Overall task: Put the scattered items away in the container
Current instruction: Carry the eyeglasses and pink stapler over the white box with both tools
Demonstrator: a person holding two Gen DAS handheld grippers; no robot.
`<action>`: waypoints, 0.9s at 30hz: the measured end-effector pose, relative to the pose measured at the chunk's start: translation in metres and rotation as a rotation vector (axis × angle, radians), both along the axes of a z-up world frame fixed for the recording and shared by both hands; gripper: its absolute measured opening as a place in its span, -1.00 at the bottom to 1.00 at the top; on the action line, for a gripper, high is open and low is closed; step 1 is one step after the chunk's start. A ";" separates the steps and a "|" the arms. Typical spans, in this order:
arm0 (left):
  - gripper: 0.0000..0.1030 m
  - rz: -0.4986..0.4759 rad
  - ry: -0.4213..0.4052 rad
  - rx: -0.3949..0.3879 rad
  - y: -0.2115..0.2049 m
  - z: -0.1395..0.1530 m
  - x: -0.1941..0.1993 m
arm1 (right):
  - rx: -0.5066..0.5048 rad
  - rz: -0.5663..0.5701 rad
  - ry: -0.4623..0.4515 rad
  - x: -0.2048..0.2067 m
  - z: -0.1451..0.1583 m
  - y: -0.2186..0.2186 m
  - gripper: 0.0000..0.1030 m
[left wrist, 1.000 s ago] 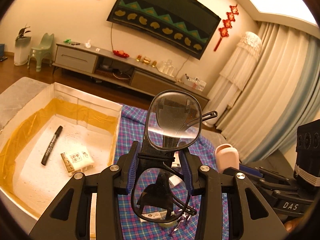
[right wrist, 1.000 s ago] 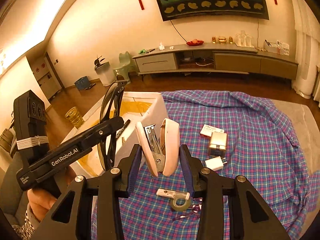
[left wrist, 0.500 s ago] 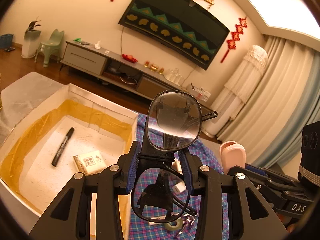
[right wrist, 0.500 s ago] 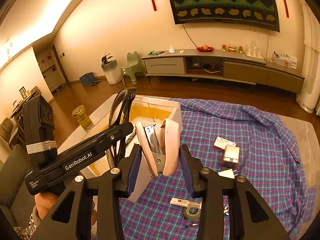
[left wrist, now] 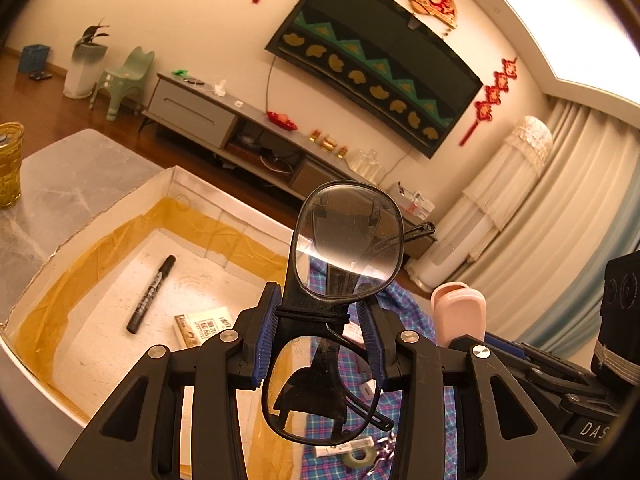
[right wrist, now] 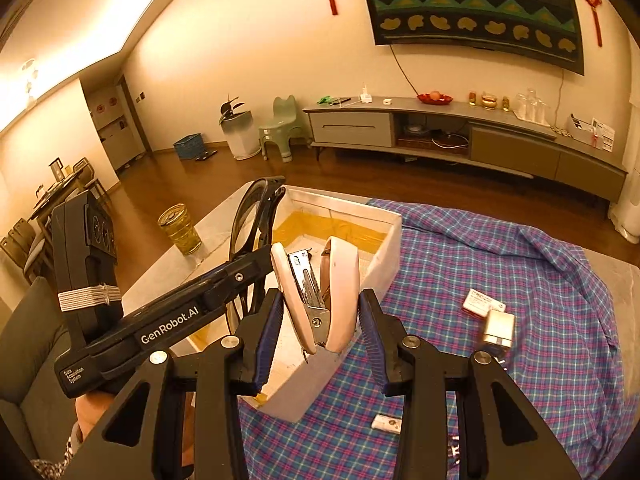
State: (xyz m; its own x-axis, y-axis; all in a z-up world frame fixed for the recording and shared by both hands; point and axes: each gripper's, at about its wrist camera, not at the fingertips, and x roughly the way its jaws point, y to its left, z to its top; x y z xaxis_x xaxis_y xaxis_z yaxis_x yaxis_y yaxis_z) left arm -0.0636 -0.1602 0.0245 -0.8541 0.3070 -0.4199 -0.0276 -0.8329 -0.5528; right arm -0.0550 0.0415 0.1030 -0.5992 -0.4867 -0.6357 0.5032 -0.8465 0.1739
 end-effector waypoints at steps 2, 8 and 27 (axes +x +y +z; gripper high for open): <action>-0.21 0.008 -0.008 0.005 -0.004 -0.002 -0.002 | 0.002 0.007 -0.001 -0.003 0.000 -0.006 -0.21; -0.21 0.032 -0.035 0.011 -0.010 -0.007 -0.005 | 0.013 0.024 -0.002 -0.010 0.000 -0.019 -0.21; -0.21 0.133 -0.170 0.023 -0.031 -0.034 -0.012 | 0.033 0.053 -0.063 -0.048 -0.014 -0.047 -0.21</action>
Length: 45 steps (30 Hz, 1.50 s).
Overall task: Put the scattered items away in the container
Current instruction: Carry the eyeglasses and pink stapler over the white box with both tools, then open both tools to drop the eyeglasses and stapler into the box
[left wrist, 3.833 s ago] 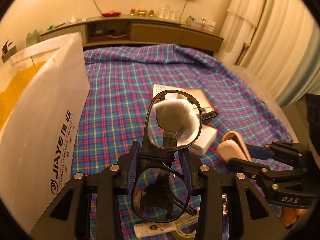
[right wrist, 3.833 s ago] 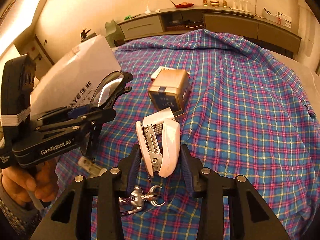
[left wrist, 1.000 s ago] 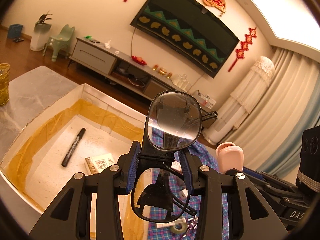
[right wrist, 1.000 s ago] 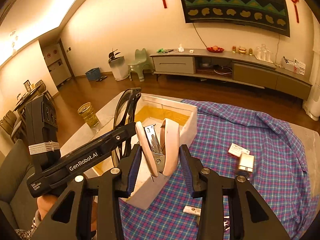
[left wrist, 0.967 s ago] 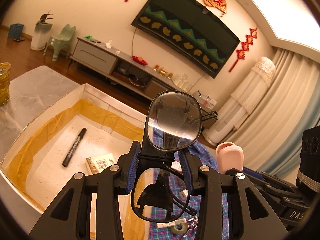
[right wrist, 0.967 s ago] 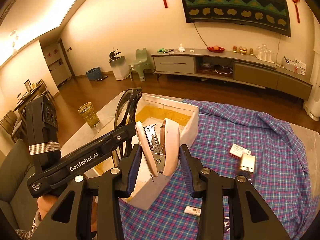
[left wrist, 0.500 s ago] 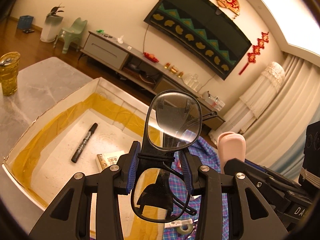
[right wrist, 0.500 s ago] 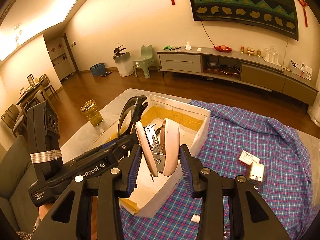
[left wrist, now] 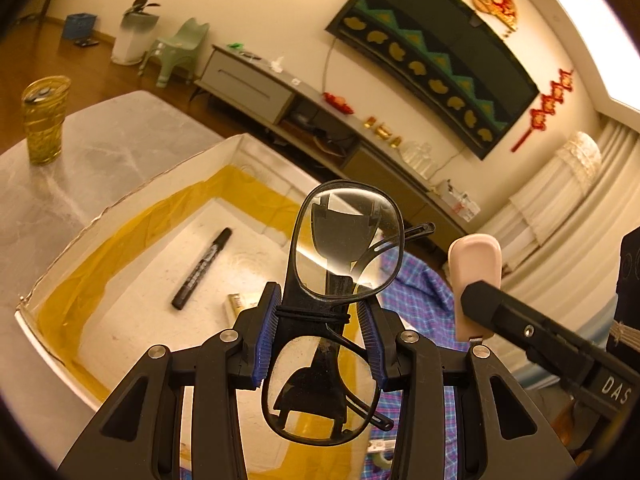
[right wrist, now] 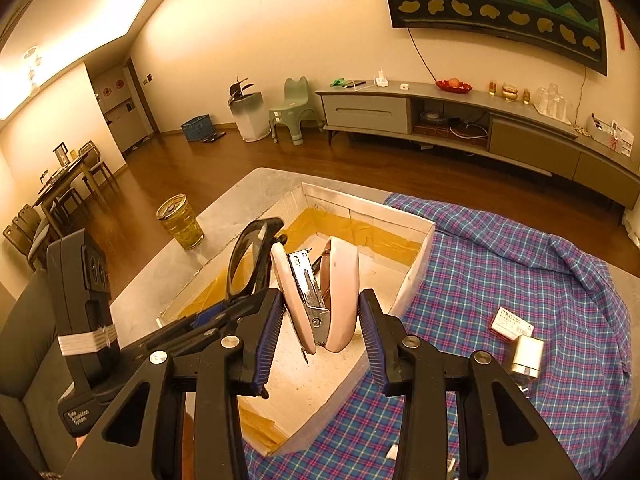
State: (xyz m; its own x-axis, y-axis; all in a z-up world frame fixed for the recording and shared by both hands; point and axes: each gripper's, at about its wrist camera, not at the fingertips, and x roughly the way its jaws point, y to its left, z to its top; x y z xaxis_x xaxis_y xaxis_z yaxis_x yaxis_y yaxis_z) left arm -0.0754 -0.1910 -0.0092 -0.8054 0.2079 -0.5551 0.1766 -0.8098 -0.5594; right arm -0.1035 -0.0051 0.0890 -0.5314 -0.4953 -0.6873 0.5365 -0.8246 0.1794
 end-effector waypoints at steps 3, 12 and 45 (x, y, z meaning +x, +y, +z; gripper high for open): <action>-0.21 0.017 -0.022 0.019 -0.006 -0.006 -0.001 | 0.002 0.001 -0.017 -0.010 -0.004 -0.005 -0.21; -0.21 0.078 -0.068 0.031 -0.017 -0.016 -0.001 | 0.022 0.010 -0.053 -0.034 -0.017 -0.020 -0.21; -0.20 0.211 -0.182 -0.033 -0.035 -0.037 -0.008 | 0.174 0.004 -0.191 -0.130 -0.098 -0.078 -0.21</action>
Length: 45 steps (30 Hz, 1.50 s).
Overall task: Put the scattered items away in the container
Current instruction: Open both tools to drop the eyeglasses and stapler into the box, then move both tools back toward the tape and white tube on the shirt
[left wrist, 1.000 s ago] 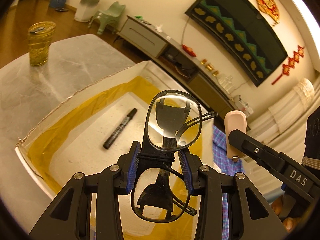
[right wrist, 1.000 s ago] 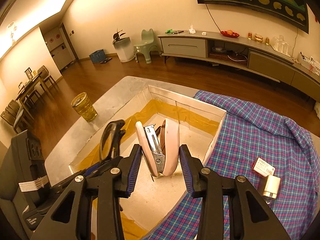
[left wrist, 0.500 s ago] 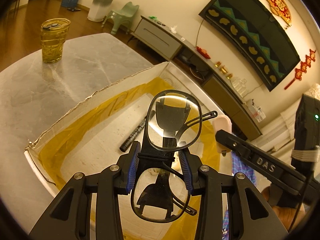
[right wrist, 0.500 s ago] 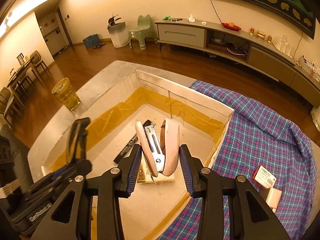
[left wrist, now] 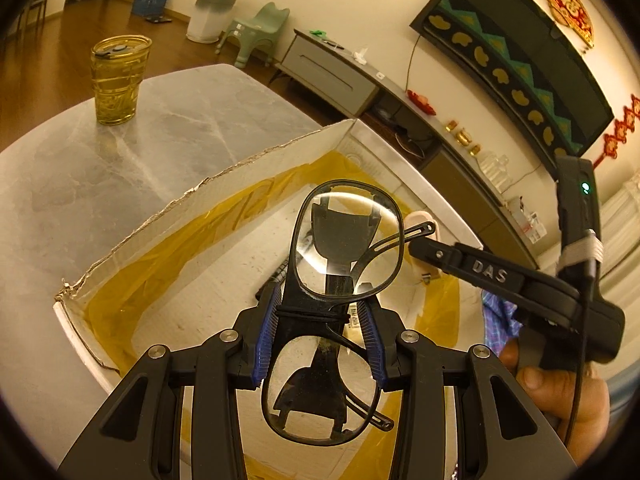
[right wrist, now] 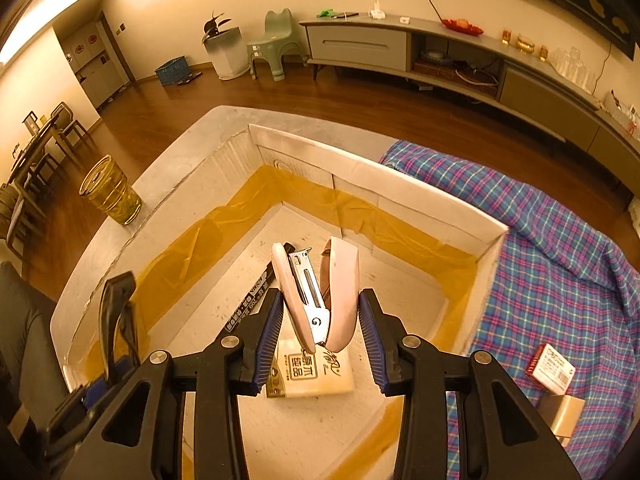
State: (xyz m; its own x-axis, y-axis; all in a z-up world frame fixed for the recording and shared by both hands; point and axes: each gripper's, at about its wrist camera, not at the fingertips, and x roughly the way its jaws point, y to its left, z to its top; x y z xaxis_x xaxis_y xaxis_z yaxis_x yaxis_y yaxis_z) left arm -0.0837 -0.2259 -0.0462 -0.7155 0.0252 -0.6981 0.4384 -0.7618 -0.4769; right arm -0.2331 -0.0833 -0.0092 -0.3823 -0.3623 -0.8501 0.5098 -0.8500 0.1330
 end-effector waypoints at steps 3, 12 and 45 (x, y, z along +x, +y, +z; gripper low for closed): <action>-0.20 0.008 -0.008 -0.019 0.000 0.000 0.000 | 0.006 -0.003 -0.007 -0.006 -0.005 -0.005 -0.21; -0.03 0.018 -0.007 -0.028 0.000 0.001 0.001 | -0.009 -0.015 -0.004 -0.011 -0.006 -0.006 -0.17; -0.03 -0.166 0.191 -0.243 0.080 0.088 0.045 | -0.319 0.117 0.159 0.157 0.097 0.119 -0.17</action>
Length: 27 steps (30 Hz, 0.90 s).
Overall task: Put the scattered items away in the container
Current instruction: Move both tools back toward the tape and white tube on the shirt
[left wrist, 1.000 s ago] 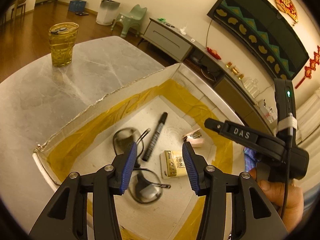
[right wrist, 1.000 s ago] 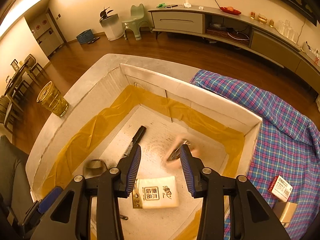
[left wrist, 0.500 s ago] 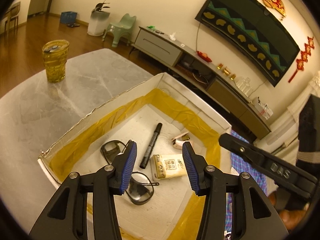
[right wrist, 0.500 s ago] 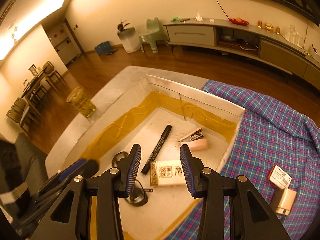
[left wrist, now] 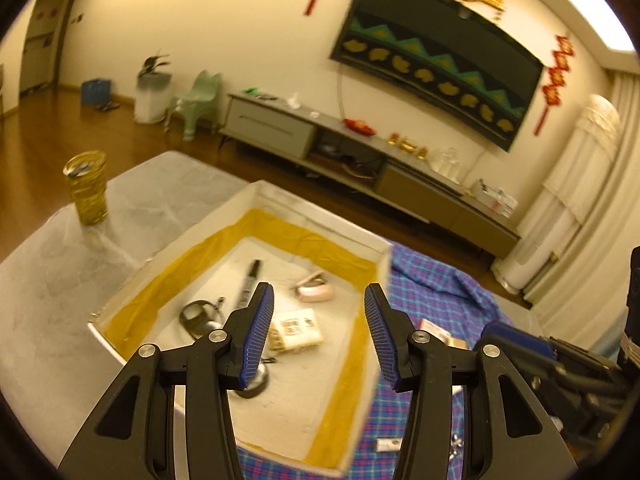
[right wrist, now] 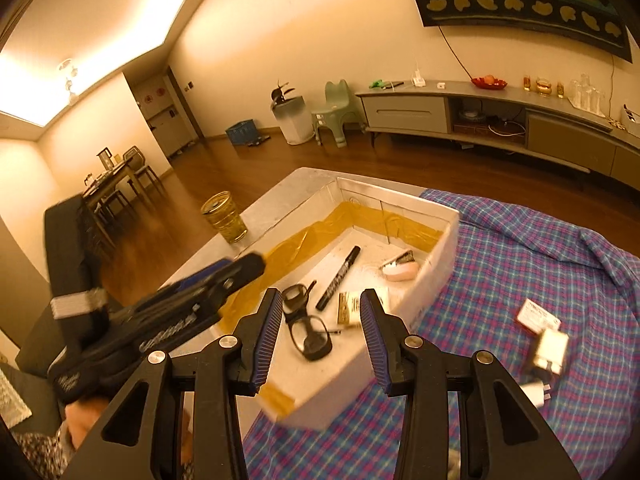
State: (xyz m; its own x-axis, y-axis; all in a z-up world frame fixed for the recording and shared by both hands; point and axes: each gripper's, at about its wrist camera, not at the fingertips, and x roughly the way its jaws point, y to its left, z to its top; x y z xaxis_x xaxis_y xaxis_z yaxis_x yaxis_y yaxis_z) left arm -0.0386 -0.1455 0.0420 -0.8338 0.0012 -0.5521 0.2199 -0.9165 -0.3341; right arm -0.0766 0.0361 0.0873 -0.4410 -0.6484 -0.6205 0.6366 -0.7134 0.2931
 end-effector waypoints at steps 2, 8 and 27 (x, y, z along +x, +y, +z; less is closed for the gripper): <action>-0.03 -0.048 0.009 -0.017 0.018 0.003 0.004 | 0.003 -0.009 0.014 0.014 0.002 0.015 -0.18; -0.03 -0.226 0.018 -0.079 0.077 0.003 0.016 | 0.001 -0.068 0.034 0.042 -0.001 0.066 -0.17; -0.03 -0.576 -0.290 -0.365 0.182 -0.124 -0.008 | 0.124 -0.190 -0.173 0.024 -0.118 0.172 -0.17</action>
State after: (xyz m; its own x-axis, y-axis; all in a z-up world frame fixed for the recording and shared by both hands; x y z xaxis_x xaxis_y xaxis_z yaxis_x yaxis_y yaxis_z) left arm -0.0465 0.0367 -0.0820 -0.5771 0.1688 -0.7990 -0.2965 -0.9549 0.0125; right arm -0.0526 0.2085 -0.0306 -0.4277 -0.4786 -0.7668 0.4363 -0.8523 0.2886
